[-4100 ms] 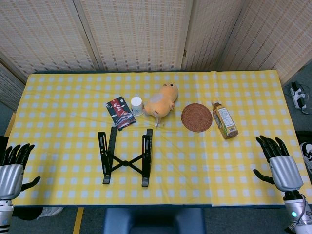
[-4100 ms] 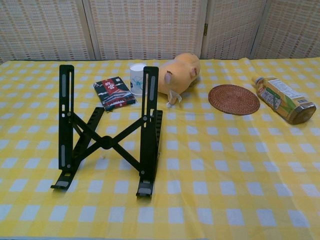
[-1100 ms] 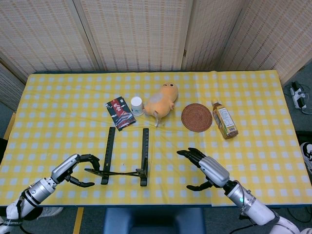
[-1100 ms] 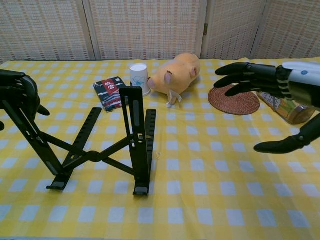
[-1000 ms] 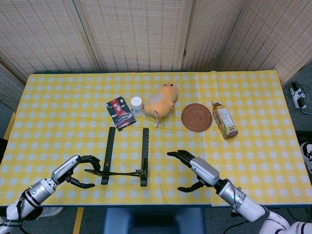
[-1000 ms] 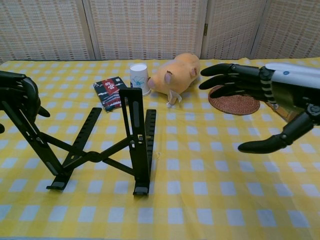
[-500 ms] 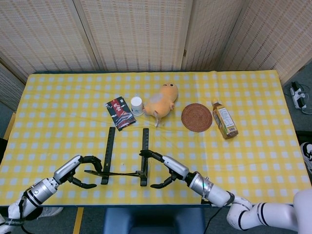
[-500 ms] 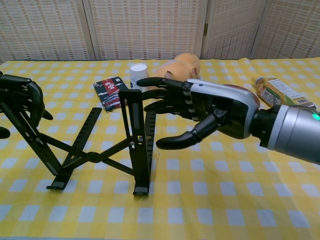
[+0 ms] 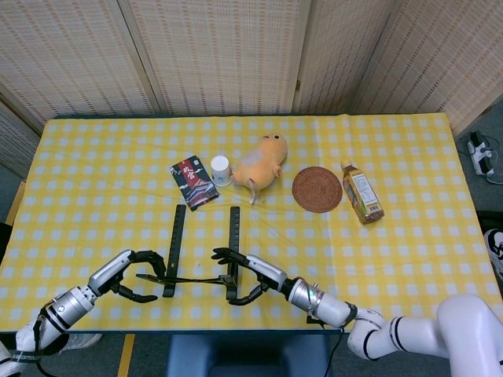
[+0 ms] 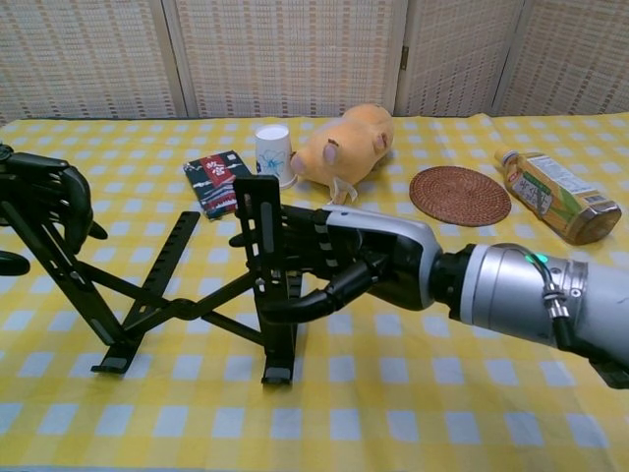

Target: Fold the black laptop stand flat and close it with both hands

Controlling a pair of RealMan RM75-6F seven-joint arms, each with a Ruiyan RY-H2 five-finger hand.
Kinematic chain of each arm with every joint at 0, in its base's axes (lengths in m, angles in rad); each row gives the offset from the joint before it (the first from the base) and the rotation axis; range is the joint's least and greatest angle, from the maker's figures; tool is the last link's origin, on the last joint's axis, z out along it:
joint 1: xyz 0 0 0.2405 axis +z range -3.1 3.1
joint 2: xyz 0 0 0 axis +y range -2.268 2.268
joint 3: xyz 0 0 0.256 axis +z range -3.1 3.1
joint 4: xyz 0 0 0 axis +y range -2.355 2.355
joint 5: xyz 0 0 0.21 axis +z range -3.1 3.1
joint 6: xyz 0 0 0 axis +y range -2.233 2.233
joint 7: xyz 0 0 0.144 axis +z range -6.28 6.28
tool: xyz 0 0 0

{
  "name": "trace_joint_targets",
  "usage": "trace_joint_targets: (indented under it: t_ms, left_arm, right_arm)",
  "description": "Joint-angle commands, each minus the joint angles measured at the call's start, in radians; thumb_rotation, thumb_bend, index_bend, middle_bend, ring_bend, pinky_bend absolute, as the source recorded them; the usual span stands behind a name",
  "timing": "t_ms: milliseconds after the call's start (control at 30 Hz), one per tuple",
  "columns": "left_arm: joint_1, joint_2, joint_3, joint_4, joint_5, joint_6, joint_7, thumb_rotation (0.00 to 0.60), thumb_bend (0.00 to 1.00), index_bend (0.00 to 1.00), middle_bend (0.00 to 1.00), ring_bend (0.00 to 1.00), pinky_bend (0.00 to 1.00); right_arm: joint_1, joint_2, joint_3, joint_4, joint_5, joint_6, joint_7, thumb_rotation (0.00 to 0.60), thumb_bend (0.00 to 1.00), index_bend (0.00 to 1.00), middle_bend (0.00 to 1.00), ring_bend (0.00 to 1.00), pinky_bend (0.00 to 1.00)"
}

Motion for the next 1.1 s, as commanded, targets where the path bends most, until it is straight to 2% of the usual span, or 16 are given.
trace_joint_targets:
  t_ms: [33,233,667,800,933,1033,1067,1100]
  left_arm:
    - [0.0,0.0,0.001,-0.001,-0.001,0.0,0.0,0.6,0.18,0.47,0.53,0.47,0.24]
    - [-0.001,-0.001,0.004,-0.002,-0.006,0.0,0.0,0.6,0.18,0.47,0.53,0.47,0.24]
    - [-0.01,-0.006,0.011,-0.009,-0.006,-0.009,0.005,0.6,0.18,0.47,0.53,0.47,0.24]
    - [-0.012,-0.009,0.013,-0.009,-0.008,-0.013,0.005,0.6,0.18,0.47,0.53,0.47,0.24]
    - [-0.014,-0.009,0.015,-0.007,-0.008,-0.014,0.006,0.6,0.18,0.47,0.53,0.47,0.24]
    - [-0.014,-0.008,0.015,-0.005,-0.009,-0.012,0.011,0.6,0.18,0.47,0.53,0.47,0.24]
    - [-0.014,-0.007,0.015,-0.005,-0.009,-0.012,0.013,0.6,0.18,0.47,0.53,0.47,0.24]
    - [-0.014,-0.006,0.015,-0.004,-0.009,-0.012,0.015,0.6,0.18,0.47,0.53,0.47,0.24]
  right_arm:
    - [0.004,-0.008,-0.011,0.004,0.008,-0.001,0.027,0.6,0.23,0.0,0.13,0.13,0.0]
    - [0.009,-0.016,-0.038,0.009,0.014,-0.005,0.113,0.6,0.23,0.0,0.13,0.14,0.01]
    - [0.013,-0.012,-0.084,-0.01,0.024,-0.01,0.35,0.6,0.23,0.0,0.13,0.13,0.11]
    - [0.016,-0.013,-0.097,-0.002,0.009,-0.003,0.353,0.6,0.23,0.0,0.13,0.13,0.13]
    - [0.009,-0.002,-0.097,-0.005,0.005,0.016,0.246,0.6,0.23,0.0,0.13,0.13,0.13]
    - [-0.007,0.022,-0.074,-0.03,0.036,0.02,-0.038,0.6,0.23,0.0,0.14,0.14,0.13]
    - [-0.016,0.029,-0.062,-0.044,0.057,0.023,-0.165,0.6,0.23,0.0,0.14,0.14,0.13]
    - [-0.032,0.036,-0.041,-0.073,0.098,0.029,-0.344,0.6,0.23,0.0,0.15,0.16,0.13]
